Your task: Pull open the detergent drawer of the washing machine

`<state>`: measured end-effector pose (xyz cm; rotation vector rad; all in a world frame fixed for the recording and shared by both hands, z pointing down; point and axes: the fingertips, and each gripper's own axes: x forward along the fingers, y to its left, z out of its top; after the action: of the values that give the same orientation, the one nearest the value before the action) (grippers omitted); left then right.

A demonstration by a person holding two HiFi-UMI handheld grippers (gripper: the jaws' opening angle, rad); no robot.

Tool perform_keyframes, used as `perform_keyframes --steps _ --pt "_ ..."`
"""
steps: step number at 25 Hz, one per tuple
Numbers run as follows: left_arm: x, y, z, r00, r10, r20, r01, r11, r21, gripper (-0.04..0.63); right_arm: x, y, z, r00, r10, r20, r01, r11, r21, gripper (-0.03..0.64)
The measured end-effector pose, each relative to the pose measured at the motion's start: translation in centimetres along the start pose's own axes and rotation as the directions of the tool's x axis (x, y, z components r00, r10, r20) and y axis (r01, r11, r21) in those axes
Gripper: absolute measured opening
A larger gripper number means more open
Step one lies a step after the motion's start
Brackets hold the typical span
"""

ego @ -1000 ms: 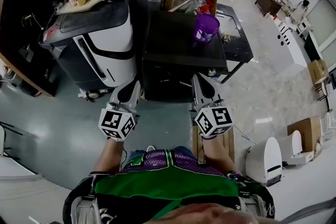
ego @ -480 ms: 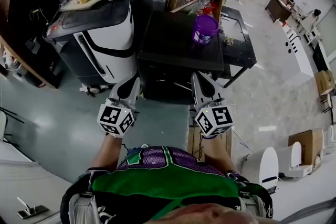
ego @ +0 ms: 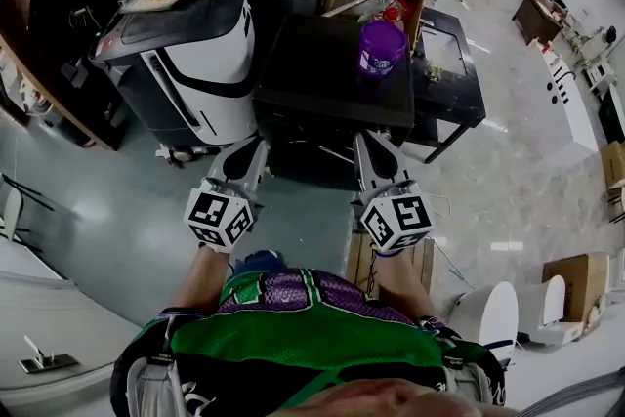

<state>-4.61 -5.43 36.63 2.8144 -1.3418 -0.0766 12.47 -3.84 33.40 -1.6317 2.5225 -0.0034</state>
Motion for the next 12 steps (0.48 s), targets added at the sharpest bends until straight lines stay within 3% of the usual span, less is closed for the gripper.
perform_keyframes --steps 12 --pt "3.2 1.3 0.3 0.999 -0.039 0.032 0.042 0.994 -0.102 0.017 1.5 -1.8 0.3 1.000 -0.012 0.006 0.012 0.999 -0.035 0.002"
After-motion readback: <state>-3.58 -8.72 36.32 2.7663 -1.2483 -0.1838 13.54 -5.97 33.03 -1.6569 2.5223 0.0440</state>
